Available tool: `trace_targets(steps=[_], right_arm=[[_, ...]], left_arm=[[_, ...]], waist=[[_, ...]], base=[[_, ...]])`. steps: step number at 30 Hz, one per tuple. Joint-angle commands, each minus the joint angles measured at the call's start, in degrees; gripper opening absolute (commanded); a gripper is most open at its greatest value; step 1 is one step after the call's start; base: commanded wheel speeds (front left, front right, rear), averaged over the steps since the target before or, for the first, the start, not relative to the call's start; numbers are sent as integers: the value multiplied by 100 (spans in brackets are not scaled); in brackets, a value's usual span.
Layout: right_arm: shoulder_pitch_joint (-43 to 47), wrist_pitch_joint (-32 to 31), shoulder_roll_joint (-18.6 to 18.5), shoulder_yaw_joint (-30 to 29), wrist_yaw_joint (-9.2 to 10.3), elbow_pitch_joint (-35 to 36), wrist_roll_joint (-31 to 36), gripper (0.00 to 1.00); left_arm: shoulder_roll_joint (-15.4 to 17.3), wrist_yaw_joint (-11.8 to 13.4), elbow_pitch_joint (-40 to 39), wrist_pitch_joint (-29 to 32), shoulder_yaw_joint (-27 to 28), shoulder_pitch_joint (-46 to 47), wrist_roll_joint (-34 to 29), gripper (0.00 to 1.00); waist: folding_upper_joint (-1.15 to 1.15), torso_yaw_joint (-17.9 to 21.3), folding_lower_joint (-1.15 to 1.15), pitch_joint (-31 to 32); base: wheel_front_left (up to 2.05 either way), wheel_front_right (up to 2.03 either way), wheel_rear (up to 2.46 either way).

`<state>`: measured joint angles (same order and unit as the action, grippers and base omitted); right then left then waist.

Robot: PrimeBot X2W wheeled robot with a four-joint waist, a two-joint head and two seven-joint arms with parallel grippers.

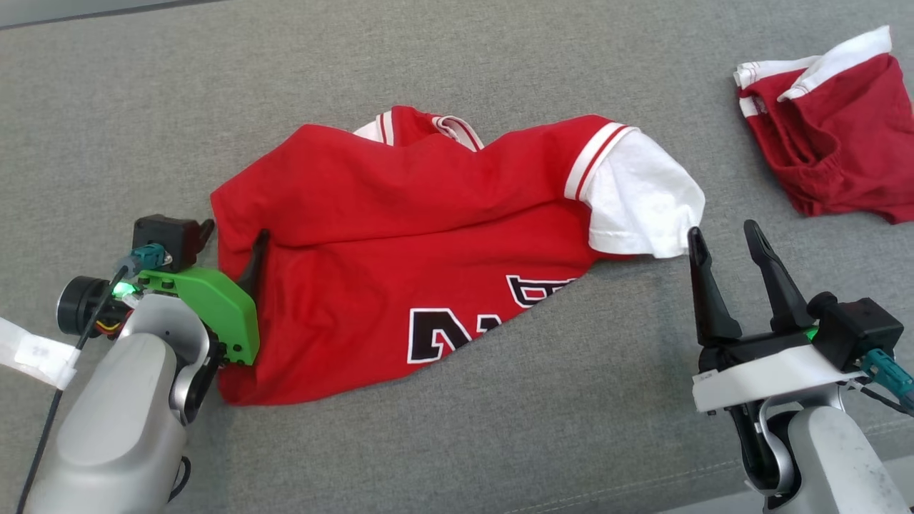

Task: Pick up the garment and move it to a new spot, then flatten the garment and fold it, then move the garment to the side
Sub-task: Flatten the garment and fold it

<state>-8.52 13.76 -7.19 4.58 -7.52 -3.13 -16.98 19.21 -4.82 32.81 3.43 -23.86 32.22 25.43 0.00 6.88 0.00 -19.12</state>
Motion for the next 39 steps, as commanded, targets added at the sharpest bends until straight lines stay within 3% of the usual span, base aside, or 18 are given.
trace_targets(steps=[1,2,3,4,5,10,16,20,25,28,34,39], right_arm=[[-71,42,-4,-9,7,-38,-28,100],[-90,55,2,-8,7,-51,-40,100],[-105,64,3,-2,7,-65,-50,100],[-118,73,8,0,7,-80,-54,100],[-126,81,11,-2,7,-94,-55,100],[-150,106,40,-9,7,-170,-113,100],[-67,123,52,-58,7,-268,-206,100],[-52,126,49,-52,7,-298,-269,100],[-6,116,55,-73,7,-276,-324,100],[42,99,73,-133,7,-258,-355,100],[221,53,92,-310,7,-197,-395,100],[373,-70,64,-398,7,-117,-405,100]], left_arm=[[-3,-26,134,-72,12,187,9,100],[-15,-38,234,-109,20,226,36,100],[-31,-68,333,-133,32,257,87,86],[-63,-92,410,-169,38,289,158,36],[-78,-125,490,-169,30,325,204,0],[-7,-164,590,-608,51,580,190,0],[71,4,184,-1110,229,818,158,0],[125,97,-218,-1160,293,893,161,0],[184,292,-1315,-850,281,521,260,0],[188,484,-2034,-529,263,-13,423,0],[255,1136,-3451,-138,338,-1580,680,0],[261,1551,-4223,113,415,-2637,947,0]], waist=[[0,144,0,-110],[0,161,0,-117],[0,177,0,-121],[0,190,0,-124],[0,201,0,-127],[0,217,0,-123],[0,139,0,20],[0,92,0,105],[0,52,0,214],[0,36,0,260],[0,-114,0,325],[0,-275,0,368]], base=[[0,0,0],[0,0,0],[0,0,0],[0,0,0],[0,0,0],[0,0,0],[0,0,0],[0,0,0],[0,0,0],[0,0,0],[0,0,0],[0,0,0]])
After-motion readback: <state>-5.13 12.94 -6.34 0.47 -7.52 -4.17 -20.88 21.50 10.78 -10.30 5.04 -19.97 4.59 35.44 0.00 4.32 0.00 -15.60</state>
